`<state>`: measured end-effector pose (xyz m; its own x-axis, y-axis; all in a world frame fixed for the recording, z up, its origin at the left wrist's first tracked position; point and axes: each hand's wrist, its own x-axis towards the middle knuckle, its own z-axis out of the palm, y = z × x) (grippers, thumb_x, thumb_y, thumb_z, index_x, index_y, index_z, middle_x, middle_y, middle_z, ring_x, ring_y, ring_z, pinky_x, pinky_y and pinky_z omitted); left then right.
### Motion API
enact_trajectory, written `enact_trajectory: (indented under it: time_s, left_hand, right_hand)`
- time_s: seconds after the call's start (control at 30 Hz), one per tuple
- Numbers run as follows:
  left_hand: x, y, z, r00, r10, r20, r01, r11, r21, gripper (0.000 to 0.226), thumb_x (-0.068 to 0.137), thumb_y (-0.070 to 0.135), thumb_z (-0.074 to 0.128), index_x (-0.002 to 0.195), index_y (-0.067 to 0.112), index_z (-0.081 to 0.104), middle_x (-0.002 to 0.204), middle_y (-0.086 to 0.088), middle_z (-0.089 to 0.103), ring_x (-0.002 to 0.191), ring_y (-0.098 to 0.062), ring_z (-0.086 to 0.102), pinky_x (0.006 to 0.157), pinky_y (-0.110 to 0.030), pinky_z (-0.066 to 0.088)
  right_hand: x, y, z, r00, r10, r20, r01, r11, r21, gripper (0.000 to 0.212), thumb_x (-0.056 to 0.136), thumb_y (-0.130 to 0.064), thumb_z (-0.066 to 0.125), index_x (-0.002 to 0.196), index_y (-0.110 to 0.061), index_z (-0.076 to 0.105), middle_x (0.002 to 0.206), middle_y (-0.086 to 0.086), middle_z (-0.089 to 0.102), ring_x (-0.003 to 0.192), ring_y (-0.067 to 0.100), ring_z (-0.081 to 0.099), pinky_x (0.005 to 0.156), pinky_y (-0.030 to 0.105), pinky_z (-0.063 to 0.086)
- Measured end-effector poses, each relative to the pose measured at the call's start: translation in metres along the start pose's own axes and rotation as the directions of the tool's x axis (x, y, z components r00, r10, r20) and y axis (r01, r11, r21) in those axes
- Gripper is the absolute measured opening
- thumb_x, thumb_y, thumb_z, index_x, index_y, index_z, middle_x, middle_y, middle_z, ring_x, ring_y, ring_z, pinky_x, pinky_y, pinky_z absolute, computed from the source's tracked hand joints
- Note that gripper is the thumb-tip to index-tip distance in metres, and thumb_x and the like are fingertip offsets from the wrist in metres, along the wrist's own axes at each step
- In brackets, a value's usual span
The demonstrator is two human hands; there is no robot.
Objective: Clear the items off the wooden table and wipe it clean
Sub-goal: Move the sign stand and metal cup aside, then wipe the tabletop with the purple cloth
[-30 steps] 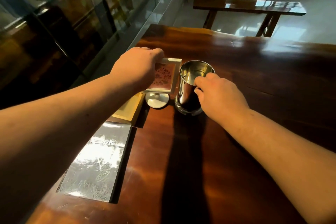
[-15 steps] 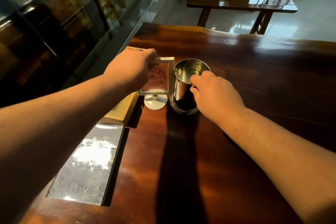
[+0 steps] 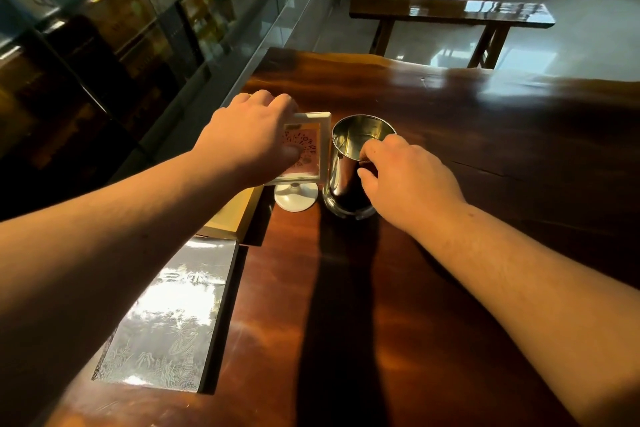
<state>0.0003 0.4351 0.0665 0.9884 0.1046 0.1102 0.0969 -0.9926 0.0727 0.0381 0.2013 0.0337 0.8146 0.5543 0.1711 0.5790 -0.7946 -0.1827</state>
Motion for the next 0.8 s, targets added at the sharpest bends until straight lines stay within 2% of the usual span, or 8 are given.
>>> enact_trajectory:
  time_s: [0.17, 0.23, 0.37, 0.43, 0.5, 0.63, 0.7, 0.8]
  left_hand:
    - [-0.018, 0.008, -0.024, 0.996, 0.066, -0.065, -0.067, 0.998, -0.014, 0.073, 0.081, 0.067, 0.065, 0.142, 0.03, 0.047, 0.144, -0.005, 0.054, 0.129, -0.033, 0.047, 0.096, -0.053, 0.047]
    - [-0.028, 0.017, -0.041, 0.991, 0.104, -0.084, -0.107, 0.994, -0.03, 0.075, 0.082, 0.072, 0.06, 0.143, 0.031, 0.047, 0.146, -0.004, 0.053, 0.132, -0.033, 0.046, 0.098, -0.052, 0.047]
    - [-0.05, 0.053, -0.087, 0.983, 0.164, -0.084, -0.171, 0.981, -0.091, 0.08, 0.076, 0.08, 0.049, 0.141, 0.034, 0.046, 0.146, -0.003, 0.055, 0.132, -0.032, 0.047, 0.099, -0.051, 0.047]
    - [-0.061, 0.08, -0.109, 0.975, 0.213, -0.062, -0.218, 0.971, -0.093, 0.081, 0.075, 0.078, 0.056, 0.142, 0.034, 0.046, 0.145, -0.003, 0.055, 0.131, -0.032, 0.048, 0.099, -0.05, 0.047]
    - [-0.072, 0.114, -0.129, 0.962, 0.272, -0.033, -0.274, 0.958, -0.087, 0.081, 0.074, 0.074, 0.064, 0.142, 0.034, 0.047, 0.145, -0.004, 0.056, 0.131, -0.031, 0.048, 0.1, -0.049, 0.046]
    - [-0.098, 0.205, -0.162, 0.915, 0.403, -0.024, -0.403, 0.907, -0.119, 0.081, 0.074, 0.074, 0.065, 0.142, 0.032, 0.048, 0.144, -0.008, 0.056, 0.13, -0.034, 0.049, 0.098, -0.052, 0.048]
    - [-0.115, 0.258, -0.173, 0.865, 0.501, -0.026, -0.5, 0.857, -0.126, 0.078, 0.076, 0.072, 0.066, 0.141, 0.033, 0.048, 0.144, -0.007, 0.055, 0.129, -0.033, 0.05, 0.097, -0.052, 0.049]
    - [-0.148, 0.348, -0.184, 0.769, 0.638, -0.03, -0.634, 0.756, -0.161, 0.079, 0.075, 0.078, 0.055, 0.142, 0.038, 0.043, 0.146, -0.004, 0.054, 0.13, -0.031, 0.05, 0.097, -0.051, 0.051]
  right_hand:
    - [-0.01, -0.01, -0.027, 0.999, 0.018, -0.044, -0.018, 1.0, -0.016, 0.048, 0.093, -0.052, 0.059, 0.131, -0.024, 0.052, 0.117, 0.002, 0.056, 0.099, 0.023, 0.057, 0.065, 0.034, 0.048]
    - [-0.022, -0.012, -0.049, 0.995, 0.029, -0.092, -0.03, 0.999, -0.014, 0.058, 0.088, -0.056, 0.061, 0.135, -0.024, 0.049, 0.12, 0.001, 0.054, 0.106, 0.024, 0.053, 0.073, 0.037, 0.05]
    - [-0.059, -0.01, -0.106, 0.984, 0.111, -0.143, -0.112, 0.994, -0.005, 0.07, 0.083, -0.063, 0.062, 0.14, -0.028, 0.044, 0.128, -0.002, 0.052, 0.116, 0.023, 0.047, 0.085, 0.04, 0.049]
    - [-0.086, -0.003, -0.138, 0.97, 0.162, -0.18, -0.168, 0.986, -0.017, 0.071, 0.082, -0.066, 0.061, 0.14, -0.029, 0.045, 0.129, -0.003, 0.053, 0.118, 0.022, 0.047, 0.087, 0.04, 0.048]
    - [-0.118, 0.006, -0.17, 0.949, 0.209, -0.235, -0.221, 0.975, -0.029, 0.071, 0.081, -0.067, 0.06, 0.139, -0.029, 0.047, 0.128, -0.002, 0.054, 0.118, 0.023, 0.047, 0.087, 0.041, 0.048]
    - [-0.197, 0.034, -0.234, 0.885, 0.307, -0.35, -0.341, 0.939, -0.037, 0.072, 0.079, -0.069, 0.06, 0.138, -0.027, 0.05, 0.129, 0.002, 0.056, 0.119, 0.027, 0.048, 0.087, 0.042, 0.047]
    - [-0.245, 0.054, -0.265, 0.848, 0.359, -0.39, -0.407, 0.913, -0.043, 0.073, 0.079, -0.068, 0.061, 0.137, -0.025, 0.051, 0.127, 0.003, 0.056, 0.117, 0.028, 0.049, 0.088, 0.043, 0.048]
    - [-0.33, 0.087, -0.309, 0.786, 0.445, -0.429, -0.514, 0.856, -0.054, 0.073, 0.079, -0.067, 0.061, 0.137, -0.024, 0.053, 0.126, 0.004, 0.057, 0.117, 0.029, 0.049, 0.089, 0.045, 0.049]
